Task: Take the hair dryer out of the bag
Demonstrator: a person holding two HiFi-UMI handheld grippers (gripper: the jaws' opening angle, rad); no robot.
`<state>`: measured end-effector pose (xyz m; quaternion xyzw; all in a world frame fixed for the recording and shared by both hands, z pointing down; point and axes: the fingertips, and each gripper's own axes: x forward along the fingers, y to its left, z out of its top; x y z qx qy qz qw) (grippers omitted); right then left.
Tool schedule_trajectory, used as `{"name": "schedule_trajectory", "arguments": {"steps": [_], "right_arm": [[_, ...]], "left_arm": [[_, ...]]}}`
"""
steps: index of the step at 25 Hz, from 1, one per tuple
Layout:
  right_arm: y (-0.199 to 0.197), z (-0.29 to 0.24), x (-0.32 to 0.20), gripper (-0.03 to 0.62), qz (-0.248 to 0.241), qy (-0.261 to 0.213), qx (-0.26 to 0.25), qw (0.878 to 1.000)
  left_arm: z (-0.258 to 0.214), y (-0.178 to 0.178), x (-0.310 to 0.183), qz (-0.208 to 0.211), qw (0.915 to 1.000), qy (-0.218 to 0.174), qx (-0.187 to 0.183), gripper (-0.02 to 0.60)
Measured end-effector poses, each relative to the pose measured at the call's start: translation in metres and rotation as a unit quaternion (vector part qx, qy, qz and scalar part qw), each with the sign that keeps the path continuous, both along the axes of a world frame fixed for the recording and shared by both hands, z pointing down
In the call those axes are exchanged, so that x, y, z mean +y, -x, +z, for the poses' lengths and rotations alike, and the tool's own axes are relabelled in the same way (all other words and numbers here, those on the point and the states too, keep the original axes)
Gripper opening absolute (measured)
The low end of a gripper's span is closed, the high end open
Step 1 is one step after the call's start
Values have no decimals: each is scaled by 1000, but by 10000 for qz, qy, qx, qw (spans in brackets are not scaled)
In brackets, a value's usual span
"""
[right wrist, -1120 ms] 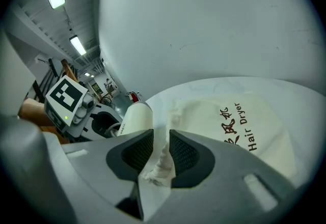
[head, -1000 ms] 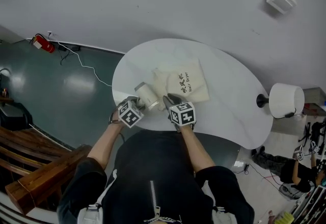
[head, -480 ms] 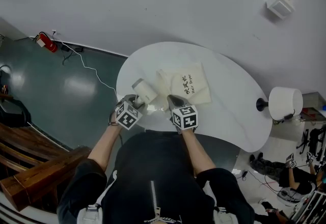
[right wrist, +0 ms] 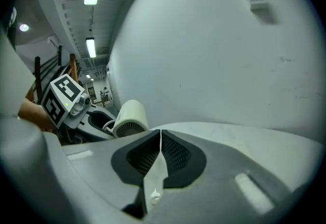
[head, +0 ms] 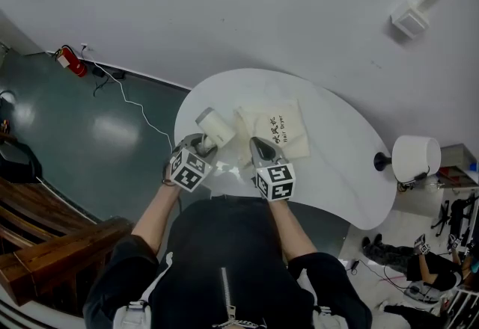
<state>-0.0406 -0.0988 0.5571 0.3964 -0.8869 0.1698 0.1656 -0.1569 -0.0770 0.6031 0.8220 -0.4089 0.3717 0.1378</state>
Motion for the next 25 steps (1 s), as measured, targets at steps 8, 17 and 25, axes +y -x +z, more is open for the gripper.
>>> {"name": "schedule_trajectory", "arguments": {"steps": [8,17,25], "right_arm": [[1,-54,-6,9,53,-721,-271,9970],[-6,-107,-13,5,213,-1587,-520,9857],[-12,-136,-17,5,331,-1910,-737,9783]], "left_arm": [[-52,1,-17,-249,9957,-826,331,178],[-110,8,-32,-478,9824,-1676,673,178],[-143,10,-39,-473,9700,-2114,1102,178]]}}
